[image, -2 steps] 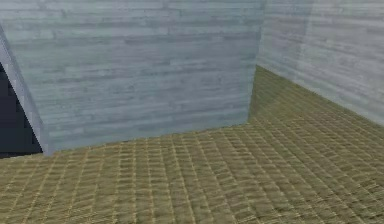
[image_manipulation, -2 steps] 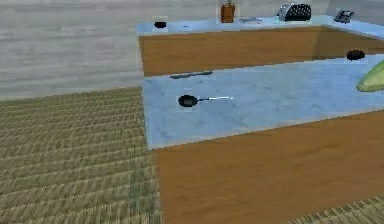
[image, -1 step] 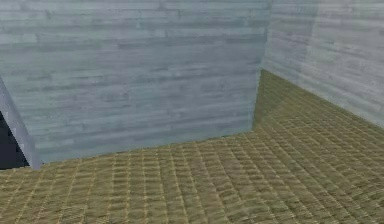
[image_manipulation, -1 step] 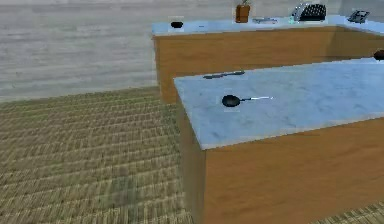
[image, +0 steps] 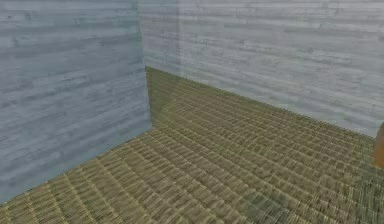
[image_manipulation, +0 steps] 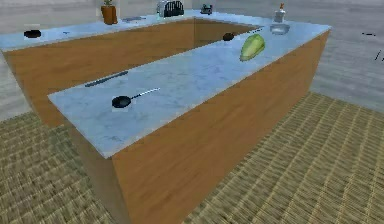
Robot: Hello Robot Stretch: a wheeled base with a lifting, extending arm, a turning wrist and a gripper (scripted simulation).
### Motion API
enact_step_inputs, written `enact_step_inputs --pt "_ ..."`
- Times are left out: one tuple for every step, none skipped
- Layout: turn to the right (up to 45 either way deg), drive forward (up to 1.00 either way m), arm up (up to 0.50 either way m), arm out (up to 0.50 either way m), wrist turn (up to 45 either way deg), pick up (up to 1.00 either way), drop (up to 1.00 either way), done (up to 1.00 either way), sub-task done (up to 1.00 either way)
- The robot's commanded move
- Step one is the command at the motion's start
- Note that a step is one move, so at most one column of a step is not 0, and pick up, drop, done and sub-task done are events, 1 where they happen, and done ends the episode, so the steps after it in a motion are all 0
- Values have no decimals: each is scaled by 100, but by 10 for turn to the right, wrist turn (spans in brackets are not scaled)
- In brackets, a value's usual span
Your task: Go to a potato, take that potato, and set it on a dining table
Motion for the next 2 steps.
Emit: enact_step_inputs --pt "0 45 0 0 0 0 0 0 0" --pt "420 0 0 0 0 0 0 0 0"
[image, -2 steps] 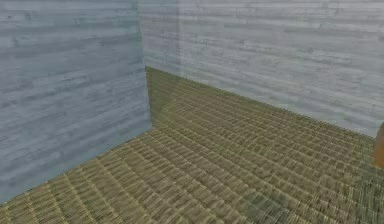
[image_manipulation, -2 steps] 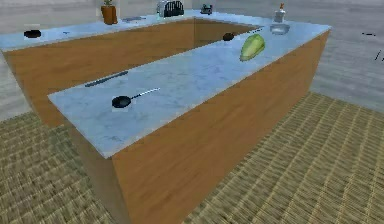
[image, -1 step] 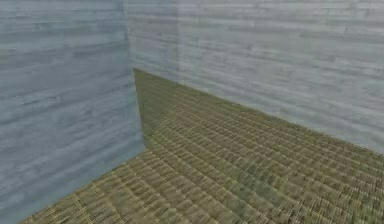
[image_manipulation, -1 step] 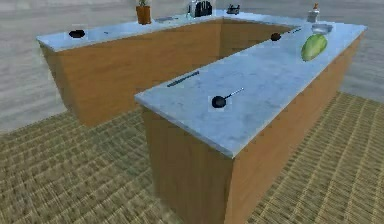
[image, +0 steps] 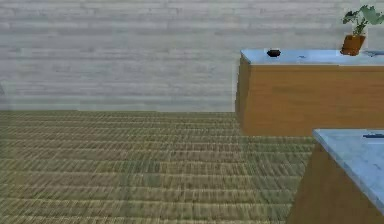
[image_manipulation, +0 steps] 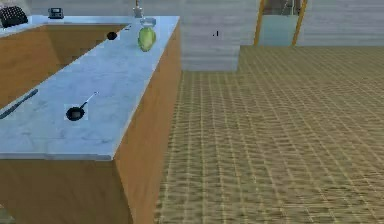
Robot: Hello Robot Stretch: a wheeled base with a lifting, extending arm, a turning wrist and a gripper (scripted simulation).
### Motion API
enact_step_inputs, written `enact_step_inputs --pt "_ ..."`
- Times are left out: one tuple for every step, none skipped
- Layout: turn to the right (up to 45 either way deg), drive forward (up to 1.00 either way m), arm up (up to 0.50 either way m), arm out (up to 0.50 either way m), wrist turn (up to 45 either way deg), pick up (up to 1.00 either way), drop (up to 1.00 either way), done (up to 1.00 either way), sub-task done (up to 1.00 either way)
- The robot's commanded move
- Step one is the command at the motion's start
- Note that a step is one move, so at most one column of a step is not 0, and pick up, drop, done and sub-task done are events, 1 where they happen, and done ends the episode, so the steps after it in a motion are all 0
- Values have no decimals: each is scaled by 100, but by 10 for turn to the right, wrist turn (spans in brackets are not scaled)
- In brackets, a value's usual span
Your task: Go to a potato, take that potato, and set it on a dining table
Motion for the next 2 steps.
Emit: enact_step_inputs --pt "0 100 0 0 0 0 0 0 0" --pt "450 0 0 0 0 0 0 0 0"
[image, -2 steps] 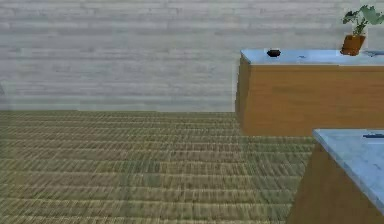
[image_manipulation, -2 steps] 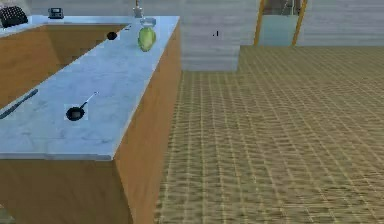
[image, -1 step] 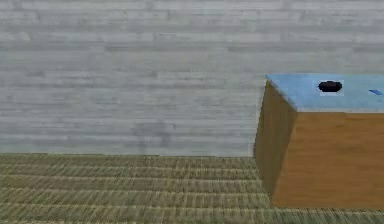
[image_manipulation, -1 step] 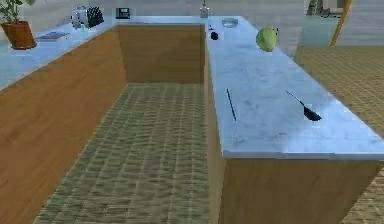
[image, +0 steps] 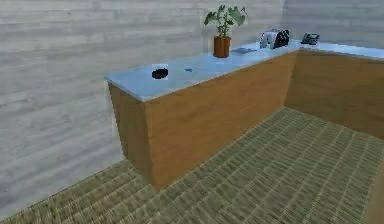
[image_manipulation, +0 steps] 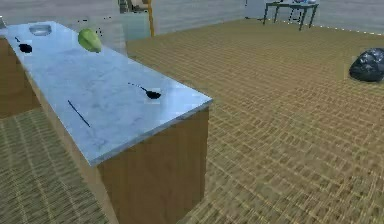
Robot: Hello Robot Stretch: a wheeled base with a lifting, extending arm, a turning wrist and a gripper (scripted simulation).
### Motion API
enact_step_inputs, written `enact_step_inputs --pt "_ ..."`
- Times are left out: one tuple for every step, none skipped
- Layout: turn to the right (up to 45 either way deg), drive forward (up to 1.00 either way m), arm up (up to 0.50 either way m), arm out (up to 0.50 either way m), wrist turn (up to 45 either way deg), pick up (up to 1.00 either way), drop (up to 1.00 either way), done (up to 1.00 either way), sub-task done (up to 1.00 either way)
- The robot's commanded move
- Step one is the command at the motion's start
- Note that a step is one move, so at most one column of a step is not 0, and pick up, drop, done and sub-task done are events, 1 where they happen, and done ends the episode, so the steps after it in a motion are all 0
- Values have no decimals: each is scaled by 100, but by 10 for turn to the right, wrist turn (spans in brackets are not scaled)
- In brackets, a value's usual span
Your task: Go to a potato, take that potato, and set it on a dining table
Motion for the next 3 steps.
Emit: enact_step_inputs --pt "0 65 0 0 0 0 0 0 0" --pt "450 0 0 0 0 0 0 0 0" --pt "60 0 0 0 0 0 0 0 0"
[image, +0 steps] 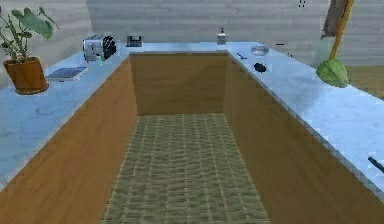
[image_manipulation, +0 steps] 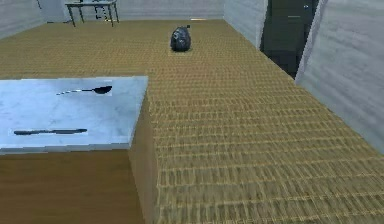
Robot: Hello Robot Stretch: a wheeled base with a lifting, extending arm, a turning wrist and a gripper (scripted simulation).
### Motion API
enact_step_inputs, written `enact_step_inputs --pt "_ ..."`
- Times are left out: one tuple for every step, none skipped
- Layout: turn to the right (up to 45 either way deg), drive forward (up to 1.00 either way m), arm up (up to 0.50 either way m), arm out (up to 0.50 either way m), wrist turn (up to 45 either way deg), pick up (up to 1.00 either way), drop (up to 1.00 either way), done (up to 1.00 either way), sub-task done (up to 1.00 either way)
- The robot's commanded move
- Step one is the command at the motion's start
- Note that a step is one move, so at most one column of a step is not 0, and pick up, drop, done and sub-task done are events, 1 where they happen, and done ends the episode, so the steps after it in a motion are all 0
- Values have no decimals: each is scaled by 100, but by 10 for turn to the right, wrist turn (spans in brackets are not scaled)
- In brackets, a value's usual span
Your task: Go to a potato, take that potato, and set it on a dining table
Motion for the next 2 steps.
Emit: enact_step_inputs --pt "0 100 0 0 0 0 0 0 0" --pt "0 85 0 0 0 0 0 0 0"
